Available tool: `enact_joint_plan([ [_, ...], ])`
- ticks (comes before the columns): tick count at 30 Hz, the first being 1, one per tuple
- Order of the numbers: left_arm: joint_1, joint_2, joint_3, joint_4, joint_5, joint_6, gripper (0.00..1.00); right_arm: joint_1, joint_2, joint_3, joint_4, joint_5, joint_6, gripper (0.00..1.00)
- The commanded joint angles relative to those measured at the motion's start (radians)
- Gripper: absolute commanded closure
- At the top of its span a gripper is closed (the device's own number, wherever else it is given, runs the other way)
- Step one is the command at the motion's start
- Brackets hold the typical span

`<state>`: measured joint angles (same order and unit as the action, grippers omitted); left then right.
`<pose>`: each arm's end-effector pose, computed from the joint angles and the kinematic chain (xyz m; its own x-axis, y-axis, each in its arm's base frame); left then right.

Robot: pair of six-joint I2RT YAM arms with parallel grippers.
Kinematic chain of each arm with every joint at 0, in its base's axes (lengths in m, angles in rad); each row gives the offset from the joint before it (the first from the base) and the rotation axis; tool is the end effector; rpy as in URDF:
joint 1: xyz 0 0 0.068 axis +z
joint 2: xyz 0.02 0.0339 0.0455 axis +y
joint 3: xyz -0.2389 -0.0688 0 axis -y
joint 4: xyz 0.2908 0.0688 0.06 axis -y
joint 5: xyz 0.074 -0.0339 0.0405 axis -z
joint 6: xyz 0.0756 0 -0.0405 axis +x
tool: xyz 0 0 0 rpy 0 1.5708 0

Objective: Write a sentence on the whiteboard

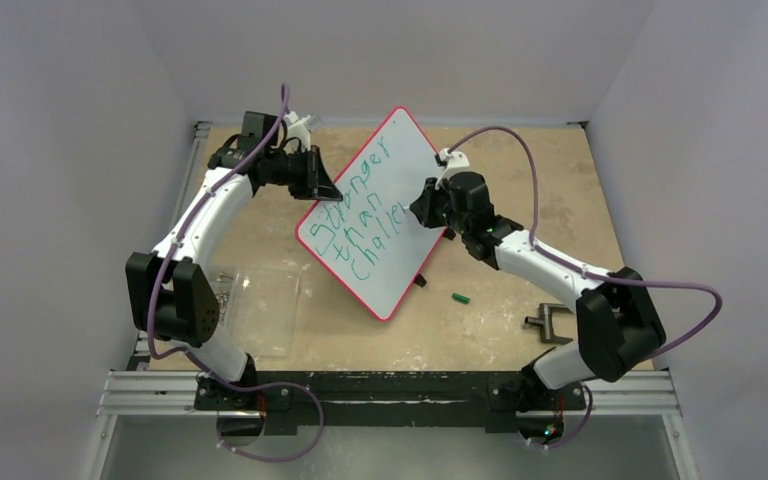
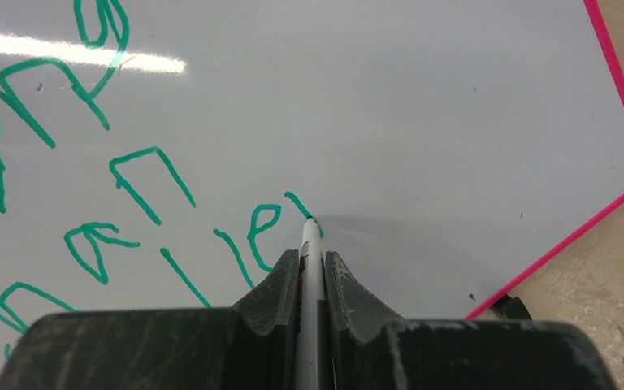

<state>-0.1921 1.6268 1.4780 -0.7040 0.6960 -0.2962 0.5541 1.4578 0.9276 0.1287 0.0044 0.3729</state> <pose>0.3998 -0.1271 0.2688 -0.8707 -0.0588 -0.4883 0.3204 0.6854 -0.6539 0.3505 0.2165 0.1971 -0.4999 0.1191 -0.8578 -0.3657 0.8688 0.3337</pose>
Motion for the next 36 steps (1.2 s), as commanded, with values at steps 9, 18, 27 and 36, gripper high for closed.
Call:
enact_joint_plan([
  [9,0.005,-0.043,0.016,0.024,-0.094,0.031,1.00,0.003,0.069,0.124,0.005,-0.007,-0.006,1.00],
  [18,0.005,-0.045,0.016,0.023,-0.093,0.031,1.00,-0.018,0.083,0.142,-0.012,0.032,-0.003,1.00],
  [27,0.005,-0.043,0.016,0.024,-0.093,0.031,1.00,-0.028,0.085,0.119,-0.016,0.029,0.002,1.00],
  [36,0.005,-0.042,0.016,0.023,-0.092,0.029,1.00,-0.029,0.044,0.054,-0.018,0.020,0.000,1.00],
])
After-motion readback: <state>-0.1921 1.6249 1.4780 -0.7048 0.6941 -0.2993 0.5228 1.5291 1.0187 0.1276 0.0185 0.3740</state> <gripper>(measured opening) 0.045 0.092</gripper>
